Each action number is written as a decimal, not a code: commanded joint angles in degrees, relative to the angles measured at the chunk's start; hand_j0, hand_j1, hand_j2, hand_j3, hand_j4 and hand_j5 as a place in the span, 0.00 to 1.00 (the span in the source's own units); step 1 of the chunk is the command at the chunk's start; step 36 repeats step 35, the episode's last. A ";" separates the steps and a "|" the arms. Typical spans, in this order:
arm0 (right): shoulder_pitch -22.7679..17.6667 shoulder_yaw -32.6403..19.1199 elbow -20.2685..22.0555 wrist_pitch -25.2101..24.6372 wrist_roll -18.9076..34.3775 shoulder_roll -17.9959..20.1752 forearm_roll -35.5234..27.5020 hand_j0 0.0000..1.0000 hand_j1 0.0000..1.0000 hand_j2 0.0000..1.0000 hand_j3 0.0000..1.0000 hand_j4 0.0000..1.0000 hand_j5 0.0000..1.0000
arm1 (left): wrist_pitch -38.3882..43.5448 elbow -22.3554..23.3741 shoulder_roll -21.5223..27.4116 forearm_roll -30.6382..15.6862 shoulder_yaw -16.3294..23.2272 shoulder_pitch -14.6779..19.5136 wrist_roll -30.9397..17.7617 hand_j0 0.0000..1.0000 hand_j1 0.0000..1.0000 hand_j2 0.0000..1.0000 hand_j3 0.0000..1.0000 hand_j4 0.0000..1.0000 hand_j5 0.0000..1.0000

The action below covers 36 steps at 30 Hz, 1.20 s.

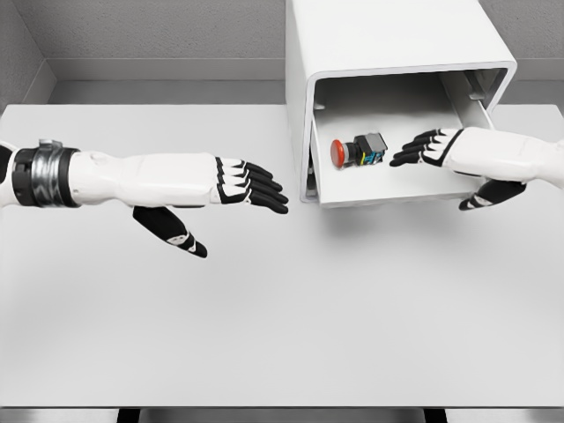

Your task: Slide open multi-storey tabletop storage cabinets and put open load switch and slide close multi-storey tabletop storage cabinets

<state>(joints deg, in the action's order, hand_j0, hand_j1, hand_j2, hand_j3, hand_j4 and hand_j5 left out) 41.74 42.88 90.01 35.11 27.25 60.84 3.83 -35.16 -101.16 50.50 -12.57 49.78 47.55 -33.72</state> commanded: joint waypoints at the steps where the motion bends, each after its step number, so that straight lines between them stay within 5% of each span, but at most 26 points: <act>1: 0.10 0.01 -2.03 -0.11 -0.01 -1.16 0.48 1.00 1.00 1.00 1.00 1.00 1.00 | 0.16 0.00 0.03 -0.44 -0.04 0.00 0.06 1.00 1.00 1.00 1.00 1.00 1.00; 12: 6.16 -0.08 -8.63 -0.11 -0.09 -8.81 6.02 1.00 1.00 1.00 1.00 1.00 1.00 | 0.16 0.00 0.12 -0.44 -0.12 -0.17 -0.03 1.00 1.00 1.00 1.00 1.00 1.00; 18: 3.79 -0.08 -0.54 -0.11 -0.27 -2.66 6.02 1.00 1.00 1.00 1.00 1.00 1.00 | 0.16 0.08 0.12 -0.35 -0.12 -0.09 -0.20 1.00 1.00 1.00 1.00 1.00 1.00; 25: -3.68 2.82 -0.54 -0.11 -7.30 2.09 1.81 1.00 1.00 1.00 1.00 1.00 1.00 | 0.16 0.08 1.00 -0.35 -0.04 -0.17 -0.29 1.00 1.00 1.00 1.00 1.00 1.00; 28: -3.68 7.57 -0.63 -0.11 -7.30 3.23 -2.24 1.00 1.00 1.00 1.00 1.00 1.00 | 0.16 0.17 1.09 -0.26 -0.04 -0.17 -0.29 1.00 1.00 1.00 1.00 1.00 1.00; 36: -3.68 8.10 -0.63 -0.11 -7.30 3.32 -2.24 1.00 1.00 1.00 1.00 1.00 1.00 | 0.16 0.70 1.00 0.00 0.05 -0.97 -0.38 1.00 1.00 1.00 1.00 1.00 1.00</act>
